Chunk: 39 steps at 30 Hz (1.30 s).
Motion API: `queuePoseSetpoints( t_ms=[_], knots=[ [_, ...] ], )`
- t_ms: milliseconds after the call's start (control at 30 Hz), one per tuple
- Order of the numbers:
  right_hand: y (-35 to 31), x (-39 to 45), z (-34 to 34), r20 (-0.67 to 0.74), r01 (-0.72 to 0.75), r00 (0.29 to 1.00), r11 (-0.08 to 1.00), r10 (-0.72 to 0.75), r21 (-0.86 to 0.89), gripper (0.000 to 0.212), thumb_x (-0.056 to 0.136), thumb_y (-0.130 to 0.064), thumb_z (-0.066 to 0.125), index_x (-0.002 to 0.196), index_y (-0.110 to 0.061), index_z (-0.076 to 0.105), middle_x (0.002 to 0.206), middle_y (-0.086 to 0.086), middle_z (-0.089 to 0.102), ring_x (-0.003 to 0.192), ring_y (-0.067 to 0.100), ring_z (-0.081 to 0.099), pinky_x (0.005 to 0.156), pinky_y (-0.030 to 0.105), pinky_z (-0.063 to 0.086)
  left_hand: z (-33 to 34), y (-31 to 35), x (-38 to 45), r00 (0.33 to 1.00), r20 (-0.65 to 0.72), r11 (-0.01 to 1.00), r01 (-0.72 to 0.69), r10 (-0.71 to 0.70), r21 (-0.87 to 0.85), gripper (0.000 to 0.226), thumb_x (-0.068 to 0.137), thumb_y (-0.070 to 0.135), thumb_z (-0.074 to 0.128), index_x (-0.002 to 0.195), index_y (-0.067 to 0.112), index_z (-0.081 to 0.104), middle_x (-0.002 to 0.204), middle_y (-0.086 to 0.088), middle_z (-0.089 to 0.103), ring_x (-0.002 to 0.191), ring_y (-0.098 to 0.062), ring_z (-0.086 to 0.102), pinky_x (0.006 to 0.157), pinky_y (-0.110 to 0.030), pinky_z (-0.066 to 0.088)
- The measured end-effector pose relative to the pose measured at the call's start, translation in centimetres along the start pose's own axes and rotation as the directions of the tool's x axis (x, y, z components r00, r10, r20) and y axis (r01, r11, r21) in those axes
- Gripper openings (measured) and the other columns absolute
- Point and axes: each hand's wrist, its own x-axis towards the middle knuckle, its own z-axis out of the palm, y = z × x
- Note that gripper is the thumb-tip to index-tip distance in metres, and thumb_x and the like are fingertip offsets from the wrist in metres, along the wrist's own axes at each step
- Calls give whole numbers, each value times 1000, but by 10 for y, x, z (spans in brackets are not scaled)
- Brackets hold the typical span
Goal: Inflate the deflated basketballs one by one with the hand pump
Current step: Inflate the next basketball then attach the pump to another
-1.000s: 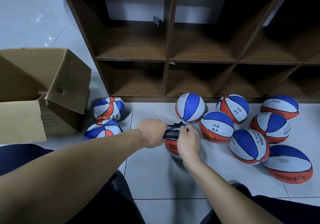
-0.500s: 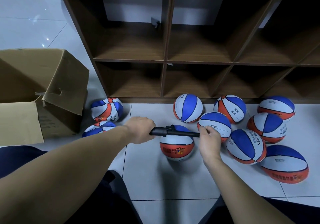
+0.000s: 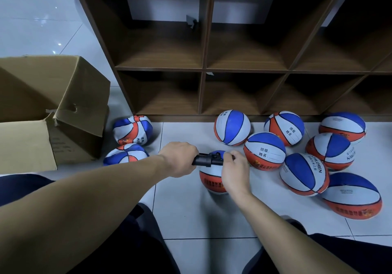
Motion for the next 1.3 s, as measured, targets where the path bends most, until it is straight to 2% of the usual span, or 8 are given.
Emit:
queuePoseSetpoints(
  t_ms=[67,200,400,667,800,1033,1133,1300],
  knots=[
    [-1,-3,7,11,-1,1000,1000,2,-12,25,101,-26,49,84,-23,67,83,-3,67,84,23,62,77,40,51,0,7,0,1000,-6,1000,-6,6,12,14,96,31,53,87,24,61,81,2,64,75,-30,63,66,-37,55],
    [-7,-4,10,38,-16,999,1000,16,-9,25,105,-23,49,95,-11,69,89,5,68,85,24,62,71,32,49,-3,16,3,1000,-17,1000,-23,23,7,15,97,31,53,89,23,63,82,1,64,76,-30,62,64,-35,48],
    [-14,2,6,40,2,999,999,-4,38,25,102,-19,50,79,-9,52,75,4,55,73,24,49,66,39,41,-9,13,7,996,-59,998,-63,64,10,20,102,40,55,92,25,63,82,2,62,81,-30,62,67,-34,42],
    [-10,8,-4,70,11,997,1000,-13,29,23,99,-23,51,80,-11,57,74,4,58,70,22,50,66,40,46,-5,12,8,995,-61,997,-79,79,5,22,102,41,54,90,24,61,77,5,56,77,-29,59,61,-34,36],
    [-6,24,-32,11,22,1000,998,-23,61,28,101,-14,54,73,-10,52,63,-4,47,62,14,40,60,32,38,-7,-4,9,997,-64,999,-38,37,-11,20,100,40,55,90,25,63,80,5,60,79,-28,61,64,-34,41],
    [7,35,-49,-83,-36,995,991,46,127,34,98,-10,53,69,-15,36,62,-6,32,63,17,30,65,40,30,-11,-15,9,999,-38,999,-27,28,17,18,99,40,56,92,26,65,82,5,63,77,-26,63,66,-35,48],
    [0,25,-38,-75,32,997,992,-23,123,35,100,-9,52,68,-14,38,57,-11,38,59,10,32,63,37,32,-13,-13,8,999,-31,1000,-15,16,20,16,99,37,56,92,26,65,81,5,63,76,-25,63,66,-35,50],
    [-15,10,-20,-35,117,993,990,-115,84,28,102,-15,51,75,-11,48,70,0,50,66,13,42,66,39,41,-12,-1,3,999,-41,1000,-10,8,-28,17,98,34,55,90,23,64,81,2,64,76,-28,63,64,-35,49]
  ],
)
